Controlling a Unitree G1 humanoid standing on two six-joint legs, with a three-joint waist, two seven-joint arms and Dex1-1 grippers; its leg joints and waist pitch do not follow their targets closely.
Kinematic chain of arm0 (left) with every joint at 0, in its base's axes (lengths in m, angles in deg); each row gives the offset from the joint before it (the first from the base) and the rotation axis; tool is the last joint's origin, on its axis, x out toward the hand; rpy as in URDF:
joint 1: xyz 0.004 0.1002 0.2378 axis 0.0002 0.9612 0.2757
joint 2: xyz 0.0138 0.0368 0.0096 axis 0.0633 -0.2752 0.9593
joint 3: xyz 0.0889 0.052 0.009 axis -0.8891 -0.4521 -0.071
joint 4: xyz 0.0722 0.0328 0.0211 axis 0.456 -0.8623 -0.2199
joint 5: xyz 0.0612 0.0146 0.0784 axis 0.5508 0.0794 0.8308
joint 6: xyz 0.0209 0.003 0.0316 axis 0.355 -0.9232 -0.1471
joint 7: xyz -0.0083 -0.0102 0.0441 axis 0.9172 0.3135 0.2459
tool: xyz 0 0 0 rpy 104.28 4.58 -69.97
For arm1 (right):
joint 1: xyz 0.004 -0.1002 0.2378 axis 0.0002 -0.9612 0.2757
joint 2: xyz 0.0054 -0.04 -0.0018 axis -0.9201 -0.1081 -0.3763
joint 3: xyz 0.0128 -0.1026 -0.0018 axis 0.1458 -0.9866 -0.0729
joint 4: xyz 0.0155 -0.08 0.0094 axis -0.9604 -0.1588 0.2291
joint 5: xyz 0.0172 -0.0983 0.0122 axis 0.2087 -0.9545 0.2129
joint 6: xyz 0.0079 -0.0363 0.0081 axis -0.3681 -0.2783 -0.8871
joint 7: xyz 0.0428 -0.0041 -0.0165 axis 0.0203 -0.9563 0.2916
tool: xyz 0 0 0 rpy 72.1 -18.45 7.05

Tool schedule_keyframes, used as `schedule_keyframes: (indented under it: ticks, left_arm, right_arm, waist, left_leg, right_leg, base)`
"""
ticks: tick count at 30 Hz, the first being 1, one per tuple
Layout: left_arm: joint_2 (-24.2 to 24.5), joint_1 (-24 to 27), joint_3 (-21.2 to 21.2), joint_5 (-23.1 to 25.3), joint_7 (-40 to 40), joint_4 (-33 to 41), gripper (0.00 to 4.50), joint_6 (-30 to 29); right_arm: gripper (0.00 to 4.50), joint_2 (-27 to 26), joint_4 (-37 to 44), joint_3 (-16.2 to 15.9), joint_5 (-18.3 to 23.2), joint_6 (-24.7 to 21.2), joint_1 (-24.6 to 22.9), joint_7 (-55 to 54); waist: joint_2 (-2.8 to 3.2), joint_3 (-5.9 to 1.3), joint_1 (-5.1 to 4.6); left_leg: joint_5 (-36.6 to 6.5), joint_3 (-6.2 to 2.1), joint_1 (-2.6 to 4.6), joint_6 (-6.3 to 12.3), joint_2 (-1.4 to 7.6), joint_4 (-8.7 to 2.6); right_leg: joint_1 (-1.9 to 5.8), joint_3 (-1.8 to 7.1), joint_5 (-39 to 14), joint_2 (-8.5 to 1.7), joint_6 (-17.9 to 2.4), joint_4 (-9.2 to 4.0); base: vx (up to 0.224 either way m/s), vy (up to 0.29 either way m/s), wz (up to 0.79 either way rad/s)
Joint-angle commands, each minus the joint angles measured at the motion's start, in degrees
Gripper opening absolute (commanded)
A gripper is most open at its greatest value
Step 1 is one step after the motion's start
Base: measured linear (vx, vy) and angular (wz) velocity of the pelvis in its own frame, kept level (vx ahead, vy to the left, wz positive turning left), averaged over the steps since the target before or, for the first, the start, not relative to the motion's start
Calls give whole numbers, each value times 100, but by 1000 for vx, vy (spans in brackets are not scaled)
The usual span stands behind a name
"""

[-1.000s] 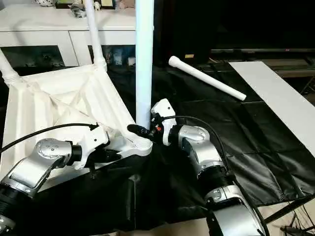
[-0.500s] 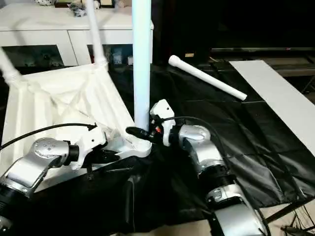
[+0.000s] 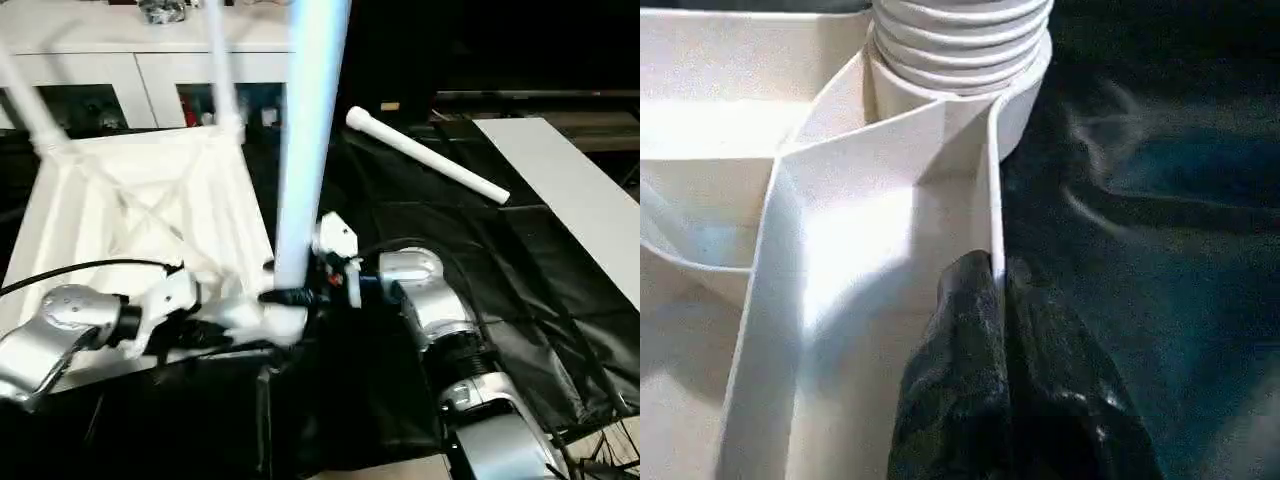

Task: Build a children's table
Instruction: Rotate leg to tighten

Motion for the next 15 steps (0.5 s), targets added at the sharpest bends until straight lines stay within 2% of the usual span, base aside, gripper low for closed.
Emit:
schedule_keyframes:
  ticks: [1, 9, 10, 11, 12, 13, 14, 15]
  left_arm:
    - [267, -21, 139, -262, 537, 448, 0, -22]
    - [164, -63, 41, 248, 0, 81, 0, 278]
    - [94, -118, 21, 457, -343, -114, 0, 332]
    - [94, -118, 21, 457, -343, -114, 0, 332]
    - [7, -146, 58, 515, -589, -215, 0, 263]
    - [-52, -163, 86, 540, -747, -273, 0, 207]
    - [-126, -176, 123, 554, -907, -321, 0, 151]
    - [-201, -189, 162, 551, -1037, -362, 0, 105]
  right_arm:
    - [184, 487, -488, -172, -475, -277, -289, 77]
    - [184, 387, -679, -320, -767, -71, -277, -333]
    - [184, 309, -803, -321, -922, -79, -261, -818]
    - [184, 309, -803, -321, -922, -79, -261, -818]
    - [184, 259, -876, -318, -1020, -99, -267, -1160]
    - [184, 229, -922, -316, -1079, -113, -273, -1377]
    - [184, 202, -947, -319, -1123, -146, -290, -1560]
    - [184, 168, -950, -312, -1146, -199, -314, -1721]
  waist:
    - [88, -279, -30]
    - [87, -256, -50]
    - [82, -232, -54]
    - [83, -225, -61]
    - [77, -202, -67]
    - [73, -156, -89]
    - [73, -137, -96]
    - [65, -126, -114]
  left_leg:
    - [-1734, -125, 201, 30, 382, -453]
    - [-1920, -139, 220, -116, 380, -471]
    - [-2130, -146, 238, -179, 378, -487]
    - [-2196, -151, 243, -209, 378, -491]
    - [-2388, -161, 266, -289, 374, -505]
    - [-2706, -186, 286, -377, 361, -509]
    - [-2932, -211, 317, -421, 360, -503]
    - [-3205, -252, 340, -475, 352, -519]
  right_leg:
    - [109, 250, -622, -443, -1428, -376]
    - [90, 267, -981, -452, -1326, -418]
    - [77, 275, -1306, -460, -1273, -443]
    - [66, 281, -1427, -461, -1239, -453]
    - [49, 286, -1807, -475, -1158, -483]
    - [23, 290, -2389, -500, -1043, -542]
    - [2, 288, -2748, -516, -961, -576]
    - [-4, 277, -3268, -529, -767, -621]
  base:
    - [0, 0, 0]
    - [0, 0, 0]
    - [0, 0, 0]
    - [0, 0, 0]
    - [0, 0, 0]
    - [-57, 2, -3]
    - [-57, 2, -3]
    - [-60, 11, -9]
